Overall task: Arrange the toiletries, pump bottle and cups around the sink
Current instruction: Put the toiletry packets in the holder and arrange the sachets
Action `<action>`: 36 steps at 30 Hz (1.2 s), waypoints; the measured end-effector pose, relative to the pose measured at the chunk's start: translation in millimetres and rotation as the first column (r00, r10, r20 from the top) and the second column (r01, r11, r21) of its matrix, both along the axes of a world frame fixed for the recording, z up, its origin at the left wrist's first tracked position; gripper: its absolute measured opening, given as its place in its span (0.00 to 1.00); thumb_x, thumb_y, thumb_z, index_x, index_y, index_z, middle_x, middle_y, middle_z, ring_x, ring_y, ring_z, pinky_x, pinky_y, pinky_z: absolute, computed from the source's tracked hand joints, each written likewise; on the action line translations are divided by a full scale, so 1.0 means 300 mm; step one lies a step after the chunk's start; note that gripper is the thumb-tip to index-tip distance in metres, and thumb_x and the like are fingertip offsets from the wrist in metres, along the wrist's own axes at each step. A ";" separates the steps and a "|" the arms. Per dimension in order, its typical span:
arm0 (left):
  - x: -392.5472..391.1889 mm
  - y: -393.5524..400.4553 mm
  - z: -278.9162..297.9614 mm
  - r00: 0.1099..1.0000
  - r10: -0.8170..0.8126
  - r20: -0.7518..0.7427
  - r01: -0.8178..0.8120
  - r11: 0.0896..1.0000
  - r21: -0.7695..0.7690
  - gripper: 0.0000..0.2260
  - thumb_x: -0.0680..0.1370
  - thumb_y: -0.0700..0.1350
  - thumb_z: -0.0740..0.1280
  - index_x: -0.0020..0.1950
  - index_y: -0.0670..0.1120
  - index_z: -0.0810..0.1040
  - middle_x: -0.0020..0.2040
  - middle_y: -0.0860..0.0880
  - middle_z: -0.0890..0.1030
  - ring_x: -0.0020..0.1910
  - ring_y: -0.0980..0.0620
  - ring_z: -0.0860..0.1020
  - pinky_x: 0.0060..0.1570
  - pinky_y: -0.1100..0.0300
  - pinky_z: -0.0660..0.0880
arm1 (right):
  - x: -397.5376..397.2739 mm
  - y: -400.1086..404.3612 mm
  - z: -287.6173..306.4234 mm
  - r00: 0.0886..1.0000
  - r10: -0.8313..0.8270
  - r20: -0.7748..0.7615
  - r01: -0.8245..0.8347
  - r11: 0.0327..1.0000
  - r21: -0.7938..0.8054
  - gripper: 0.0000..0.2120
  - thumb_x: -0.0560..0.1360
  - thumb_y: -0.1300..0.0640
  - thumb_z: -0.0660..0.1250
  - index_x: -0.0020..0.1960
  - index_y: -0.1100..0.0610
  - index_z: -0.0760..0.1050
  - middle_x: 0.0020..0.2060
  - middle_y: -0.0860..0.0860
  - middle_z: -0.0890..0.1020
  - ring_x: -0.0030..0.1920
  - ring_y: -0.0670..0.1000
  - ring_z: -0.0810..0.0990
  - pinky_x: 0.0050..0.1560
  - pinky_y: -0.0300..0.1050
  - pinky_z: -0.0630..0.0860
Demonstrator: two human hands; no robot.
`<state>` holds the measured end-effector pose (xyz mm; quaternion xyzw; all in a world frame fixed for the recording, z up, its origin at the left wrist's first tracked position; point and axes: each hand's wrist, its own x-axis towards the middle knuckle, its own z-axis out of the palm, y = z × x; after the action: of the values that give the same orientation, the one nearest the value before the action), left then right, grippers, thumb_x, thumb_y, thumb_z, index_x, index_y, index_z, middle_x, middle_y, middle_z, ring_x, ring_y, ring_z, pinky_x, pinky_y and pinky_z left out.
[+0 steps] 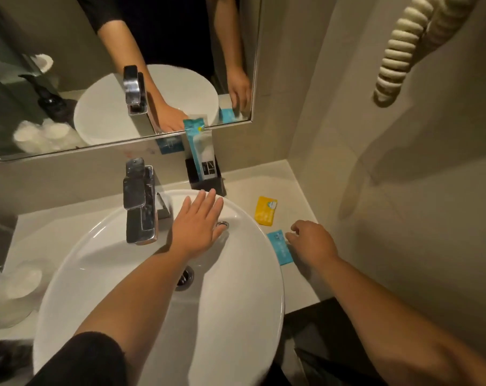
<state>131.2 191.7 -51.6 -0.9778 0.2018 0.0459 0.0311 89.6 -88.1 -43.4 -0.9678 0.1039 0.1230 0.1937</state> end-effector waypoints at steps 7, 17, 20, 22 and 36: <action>-0.006 -0.004 -0.009 1.000 0.018 0.005 -0.018 0.996 -0.088 0.31 0.79 0.63 0.37 0.78 0.48 0.47 0.79 0.47 0.46 0.77 0.46 0.43 0.75 0.47 0.46 | -0.020 0.092 -0.046 0.986 -0.042 -0.163 0.050 0.998 0.049 0.16 0.76 0.48 0.65 0.59 0.57 0.71 0.56 0.55 0.80 0.50 0.54 0.80 0.42 0.45 0.76; -0.011 -0.015 0.019 1.000 0.021 -0.008 -0.022 0.992 -0.125 0.32 0.78 0.61 0.38 0.78 0.45 0.51 0.78 0.45 0.50 0.77 0.44 0.47 0.74 0.46 0.48 | 0.122 0.058 0.017 0.882 -0.373 -0.289 0.470 0.635 0.614 0.13 0.72 0.62 0.71 0.31 0.56 0.70 0.31 0.56 0.79 0.27 0.52 0.78 0.30 0.42 0.73; -0.012 -0.016 0.024 1.000 0.020 -0.005 -0.021 0.993 -0.120 0.33 0.77 0.61 0.36 0.78 0.45 0.52 0.78 0.45 0.51 0.77 0.44 0.48 0.74 0.46 0.49 | 0.197 0.081 0.022 0.861 -0.409 -0.302 0.502 0.595 0.628 0.11 0.73 0.61 0.70 0.34 0.58 0.71 0.30 0.56 0.76 0.23 0.51 0.71 0.27 0.40 0.69; -0.011 -0.020 0.029 1.000 0.023 0.001 -0.022 0.991 -0.132 0.33 0.77 0.60 0.39 0.77 0.44 0.55 0.78 0.43 0.54 0.77 0.42 0.51 0.74 0.45 0.52 | 0.239 0.098 0.005 0.846 -0.433 -0.311 0.527 0.595 0.607 0.07 0.73 0.60 0.69 0.38 0.59 0.73 0.34 0.57 0.78 0.26 0.52 0.73 0.28 0.42 0.70; -0.003 -0.025 0.021 0.998 0.024 0.050 -0.020 0.997 -0.072 0.27 0.79 0.56 0.50 0.71 0.40 0.69 0.72 0.40 0.68 0.71 0.39 0.66 0.65 0.41 0.67 | 0.340 0.109 -0.047 0.841 -0.413 -0.348 0.541 0.630 0.558 0.13 0.73 0.63 0.69 0.55 0.65 0.74 0.48 0.60 0.80 0.44 0.57 0.81 0.41 0.47 0.78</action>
<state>130.3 184.1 -45.3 -0.9813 0.1919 0.0140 0.0006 191.5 -55.3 -57.3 -0.7643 0.3269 0.1850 0.5243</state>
